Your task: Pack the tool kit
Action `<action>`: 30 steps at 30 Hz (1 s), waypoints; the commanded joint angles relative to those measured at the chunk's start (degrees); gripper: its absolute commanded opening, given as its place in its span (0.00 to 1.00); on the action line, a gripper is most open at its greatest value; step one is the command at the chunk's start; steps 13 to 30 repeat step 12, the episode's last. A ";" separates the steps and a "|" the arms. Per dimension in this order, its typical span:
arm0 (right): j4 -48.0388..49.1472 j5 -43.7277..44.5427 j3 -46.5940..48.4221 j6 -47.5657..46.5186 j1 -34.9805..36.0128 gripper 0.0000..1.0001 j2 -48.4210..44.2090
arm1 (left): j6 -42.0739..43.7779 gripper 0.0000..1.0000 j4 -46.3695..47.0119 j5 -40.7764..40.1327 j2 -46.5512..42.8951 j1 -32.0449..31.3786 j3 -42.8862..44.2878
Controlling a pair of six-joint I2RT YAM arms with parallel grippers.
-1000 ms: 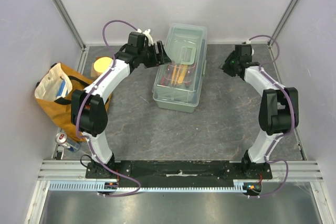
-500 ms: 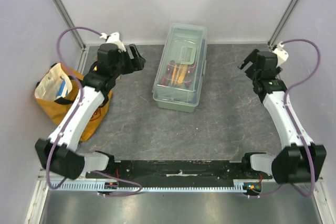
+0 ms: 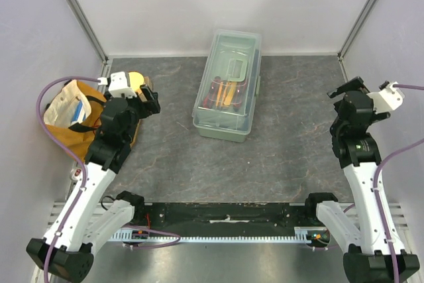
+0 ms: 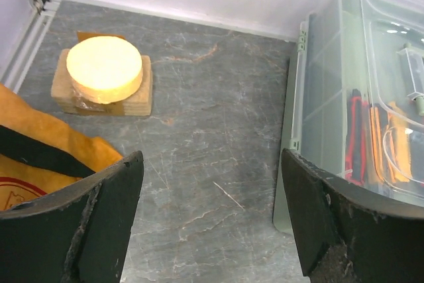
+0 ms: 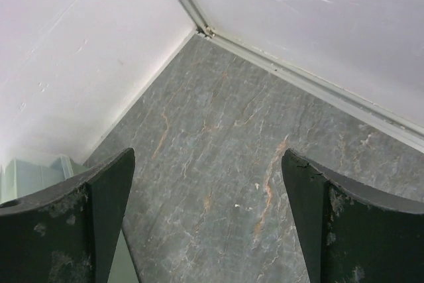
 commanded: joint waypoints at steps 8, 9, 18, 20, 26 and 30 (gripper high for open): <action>-1.13 3.77 -0.95 1.49 -0.13 0.98 -1.28 | 6.06 0.91 3.32 -2.92 -2.24 -0.24 -0.12; -1.14 3.86 -0.95 1.93 -0.22 0.98 -1.10 | 6.32 0.91 3.32 -2.92 -2.16 -0.15 -0.03; -1.22 3.42 -0.60 2.81 -0.14 0.98 -0.66 | 6.41 0.92 3.58 -3.09 -2.33 -0.15 0.41; -1.22 3.42 -0.60 2.81 -0.14 0.98 -0.66 | 6.41 0.92 3.58 -3.09 -2.33 -0.15 0.41; -1.22 3.42 -0.60 2.81 -0.14 0.98 -0.66 | 6.41 0.92 3.58 -3.09 -2.33 -0.15 0.41; -1.22 3.42 -0.60 2.81 -0.14 0.98 -0.66 | 6.41 0.92 3.58 -3.09 -2.33 -0.15 0.41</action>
